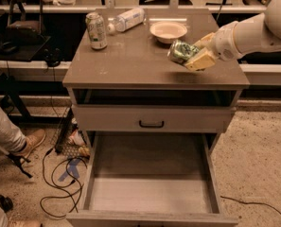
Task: Pick green can from middle drawer and place on counter
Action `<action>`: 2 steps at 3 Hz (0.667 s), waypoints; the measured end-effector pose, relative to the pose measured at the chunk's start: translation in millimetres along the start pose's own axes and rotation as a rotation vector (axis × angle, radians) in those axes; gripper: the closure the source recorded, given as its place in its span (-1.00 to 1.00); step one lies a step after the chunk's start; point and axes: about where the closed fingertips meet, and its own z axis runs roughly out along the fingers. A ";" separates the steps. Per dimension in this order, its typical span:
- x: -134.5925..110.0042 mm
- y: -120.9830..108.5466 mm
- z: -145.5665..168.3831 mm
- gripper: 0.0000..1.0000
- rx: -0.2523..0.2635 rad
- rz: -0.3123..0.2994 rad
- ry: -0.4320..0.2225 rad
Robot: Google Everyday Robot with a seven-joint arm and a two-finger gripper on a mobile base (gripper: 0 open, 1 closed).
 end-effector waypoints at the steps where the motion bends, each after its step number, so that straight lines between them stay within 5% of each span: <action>1: -25.9 -22.1 45.8 0.49 -0.040 0.003 -0.028; 2: -40.4 -29.6 73.0 -0.01 -0.070 0.006 -0.027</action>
Offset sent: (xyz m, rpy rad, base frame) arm 0.0918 0.0760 -0.0021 0.0309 0.0597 0.0665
